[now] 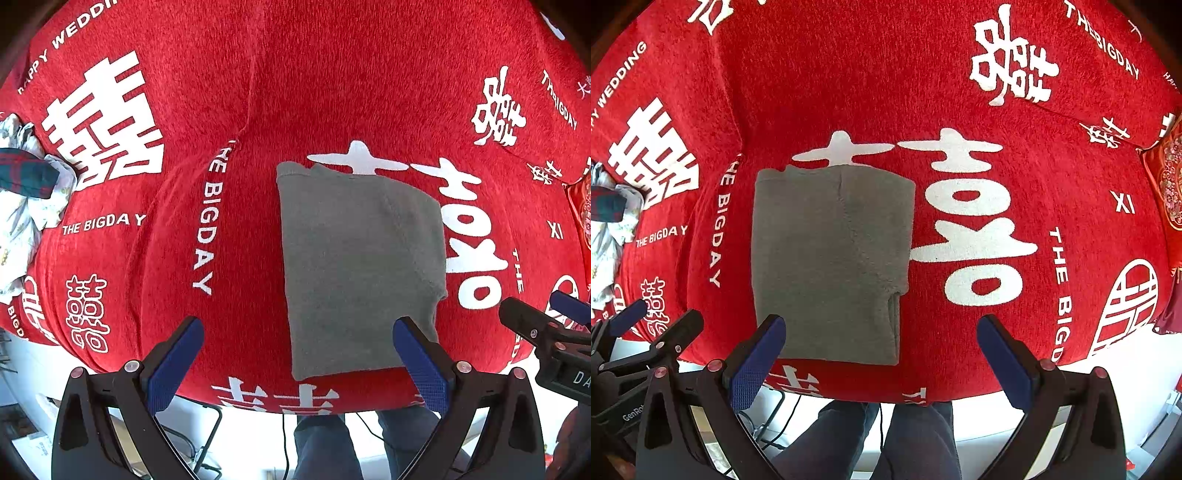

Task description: Fold small clothes

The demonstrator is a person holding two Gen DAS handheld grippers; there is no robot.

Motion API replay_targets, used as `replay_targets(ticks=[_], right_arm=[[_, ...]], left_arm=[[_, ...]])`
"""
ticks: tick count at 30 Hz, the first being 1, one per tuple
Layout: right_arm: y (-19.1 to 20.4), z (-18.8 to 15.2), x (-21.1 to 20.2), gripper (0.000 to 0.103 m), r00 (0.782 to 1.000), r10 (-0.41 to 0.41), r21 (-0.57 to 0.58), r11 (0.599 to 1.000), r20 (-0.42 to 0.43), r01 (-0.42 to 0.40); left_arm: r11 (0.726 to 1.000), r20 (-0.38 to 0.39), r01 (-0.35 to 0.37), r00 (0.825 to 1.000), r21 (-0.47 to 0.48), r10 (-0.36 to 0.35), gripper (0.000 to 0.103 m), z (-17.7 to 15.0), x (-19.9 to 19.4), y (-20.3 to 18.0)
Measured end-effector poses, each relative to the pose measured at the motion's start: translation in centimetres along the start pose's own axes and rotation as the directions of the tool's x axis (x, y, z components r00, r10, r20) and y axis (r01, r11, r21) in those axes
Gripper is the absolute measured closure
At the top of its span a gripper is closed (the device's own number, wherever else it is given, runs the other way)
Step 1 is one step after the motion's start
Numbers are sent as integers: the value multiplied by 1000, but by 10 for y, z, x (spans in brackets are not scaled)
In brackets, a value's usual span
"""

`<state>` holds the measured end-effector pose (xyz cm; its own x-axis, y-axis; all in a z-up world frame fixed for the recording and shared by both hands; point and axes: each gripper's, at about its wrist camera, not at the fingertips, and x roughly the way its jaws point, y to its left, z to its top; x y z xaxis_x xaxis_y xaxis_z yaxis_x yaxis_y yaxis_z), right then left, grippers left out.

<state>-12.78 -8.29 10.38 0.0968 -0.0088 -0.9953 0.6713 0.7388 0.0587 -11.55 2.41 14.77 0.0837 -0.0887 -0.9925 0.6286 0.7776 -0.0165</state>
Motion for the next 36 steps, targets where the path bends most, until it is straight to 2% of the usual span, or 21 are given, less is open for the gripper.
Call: replay_targets(ticks=[25,36], right_arm=[[2,2,0,0,1000,1,-2,1000,-2,-1],[5,0,1,0,1000,-2,-2,1000,-6,2]], left_arm=[[1000,2,-6,1000,9,6,1,2,-2,1],[999,-2,-37,999,8,37,1,2,1,3]])
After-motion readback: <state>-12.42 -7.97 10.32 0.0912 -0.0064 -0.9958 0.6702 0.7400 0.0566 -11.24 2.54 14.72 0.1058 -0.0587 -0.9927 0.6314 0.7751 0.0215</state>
